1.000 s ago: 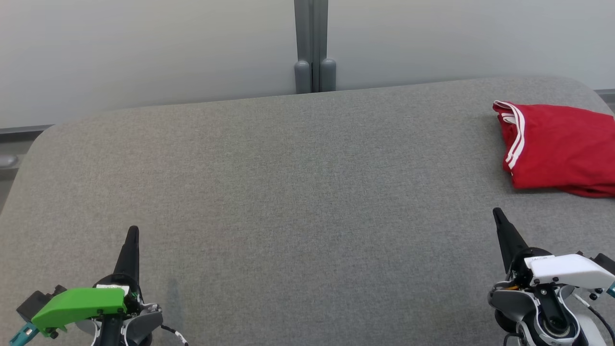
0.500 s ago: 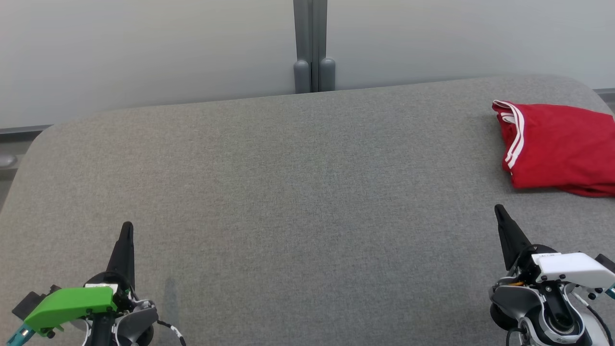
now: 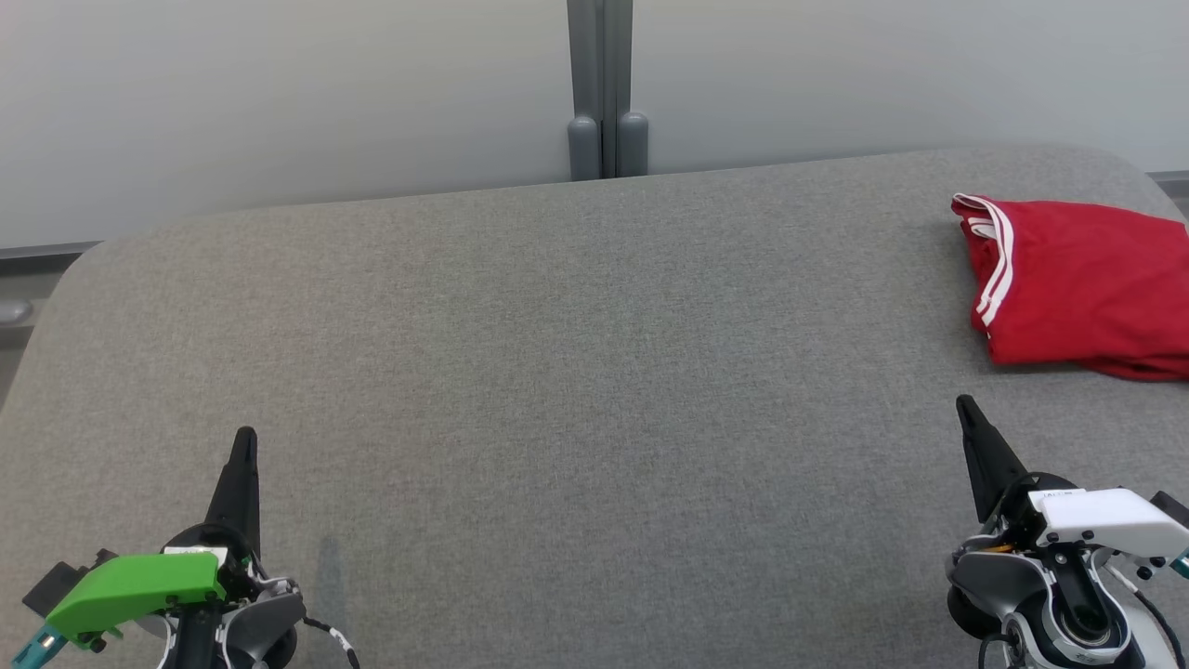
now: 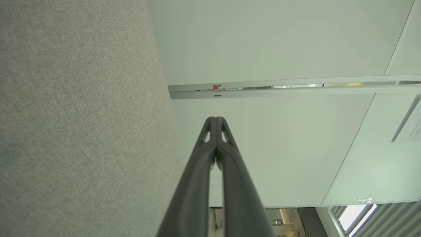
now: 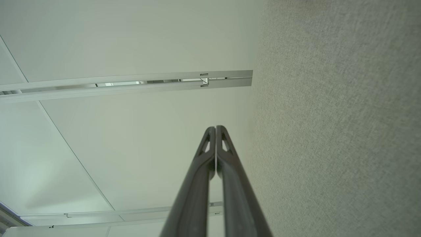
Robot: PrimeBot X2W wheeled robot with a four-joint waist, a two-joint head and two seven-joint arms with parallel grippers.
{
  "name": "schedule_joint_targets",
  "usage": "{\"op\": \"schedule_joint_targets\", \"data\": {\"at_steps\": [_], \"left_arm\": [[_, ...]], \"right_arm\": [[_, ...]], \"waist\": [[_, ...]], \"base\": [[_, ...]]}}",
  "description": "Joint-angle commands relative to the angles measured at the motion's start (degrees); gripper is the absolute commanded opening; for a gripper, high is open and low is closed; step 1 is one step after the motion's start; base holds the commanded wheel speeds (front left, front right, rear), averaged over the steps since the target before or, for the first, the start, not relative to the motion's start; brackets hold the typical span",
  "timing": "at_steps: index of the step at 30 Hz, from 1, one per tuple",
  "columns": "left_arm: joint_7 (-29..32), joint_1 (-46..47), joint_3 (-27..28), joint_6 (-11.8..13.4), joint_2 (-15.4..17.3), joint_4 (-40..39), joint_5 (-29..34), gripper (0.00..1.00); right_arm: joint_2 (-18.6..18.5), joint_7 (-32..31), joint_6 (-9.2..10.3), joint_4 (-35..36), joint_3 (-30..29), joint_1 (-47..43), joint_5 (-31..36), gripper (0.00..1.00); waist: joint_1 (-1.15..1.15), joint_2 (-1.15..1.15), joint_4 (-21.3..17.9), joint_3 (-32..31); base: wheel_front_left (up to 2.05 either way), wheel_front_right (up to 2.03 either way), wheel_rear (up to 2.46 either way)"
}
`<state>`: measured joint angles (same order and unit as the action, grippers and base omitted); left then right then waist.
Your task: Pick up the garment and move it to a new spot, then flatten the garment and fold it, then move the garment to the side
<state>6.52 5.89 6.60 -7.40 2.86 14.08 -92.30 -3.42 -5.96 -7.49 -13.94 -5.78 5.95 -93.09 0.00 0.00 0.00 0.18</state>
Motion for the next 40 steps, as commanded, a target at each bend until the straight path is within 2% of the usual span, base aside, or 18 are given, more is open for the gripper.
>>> {"op": "schedule_joint_targets", "data": {"at_steps": [1,40], "left_arm": [[0.27,0.64,0.17,-0.28,0.07,-0.1,-0.16,0.0],[0.27,0.64,0.18,-0.29,0.05,-0.1,-0.13,0.0]], "right_arm": [[-0.03,-0.09,0.0,-0.12,-0.1,0.38,0.15,0.0],[0.19,-0.42,0.0,-0.14,-0.43,0.41,0.49,0.0]], "waist": [[0.0,0.0,0.0,0.0],[0.0,0.0,0.0,0.0]], "base": [[0.0,0.0,0.0],[0.0,0.0,0.0]]}}
